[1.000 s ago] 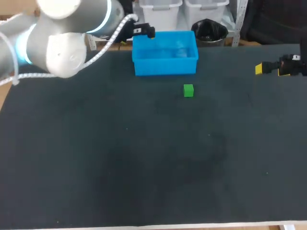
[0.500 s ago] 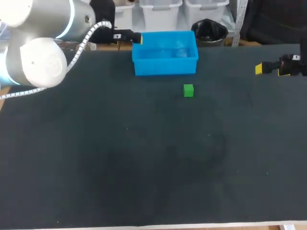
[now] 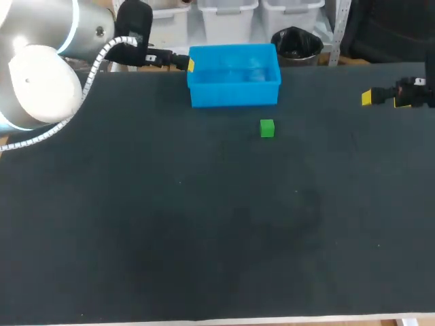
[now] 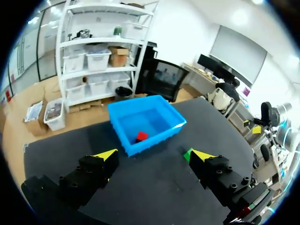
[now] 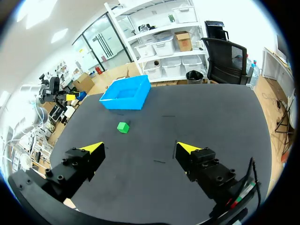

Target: Use the left arm to pick the red cube and place it into the blue plastic box first, then use the right arm to grasp the green cube and put it into the same blue plastic box after the first action is fully finished.

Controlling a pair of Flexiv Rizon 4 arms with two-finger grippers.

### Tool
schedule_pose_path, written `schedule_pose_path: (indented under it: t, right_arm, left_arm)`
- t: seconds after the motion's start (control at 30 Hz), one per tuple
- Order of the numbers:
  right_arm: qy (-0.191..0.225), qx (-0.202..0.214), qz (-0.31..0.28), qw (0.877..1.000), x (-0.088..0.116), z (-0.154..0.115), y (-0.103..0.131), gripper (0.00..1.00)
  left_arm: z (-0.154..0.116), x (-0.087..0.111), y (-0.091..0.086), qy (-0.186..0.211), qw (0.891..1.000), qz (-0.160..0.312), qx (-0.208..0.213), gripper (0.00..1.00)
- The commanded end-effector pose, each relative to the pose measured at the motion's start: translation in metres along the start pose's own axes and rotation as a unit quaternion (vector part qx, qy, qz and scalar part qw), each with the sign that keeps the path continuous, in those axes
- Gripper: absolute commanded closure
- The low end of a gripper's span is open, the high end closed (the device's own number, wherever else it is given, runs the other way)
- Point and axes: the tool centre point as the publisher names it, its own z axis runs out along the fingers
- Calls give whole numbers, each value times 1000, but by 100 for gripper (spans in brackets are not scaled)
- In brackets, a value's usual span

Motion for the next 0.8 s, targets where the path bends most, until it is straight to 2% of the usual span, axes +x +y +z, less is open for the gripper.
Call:
schedule_pose_path:
  t: [0.03, 0.37, 0.8]
  right_arm:
    - [0, 0, 0, 1000, 0, 0, 0, 0]
    - [0, 0, 0, 1000, 0, 0, 0, 0]
    - [0, 0, 0, 1000, 0, 0, 0, 0]
  left_arm:
    - [-5, 9, 0, -5, 998, 12, 55, 0]
    - [-9, 20, -12, -1, 993, 78, 90, 0]
    - [-12, 23, -18, 4, 991, 91, 99, 0]
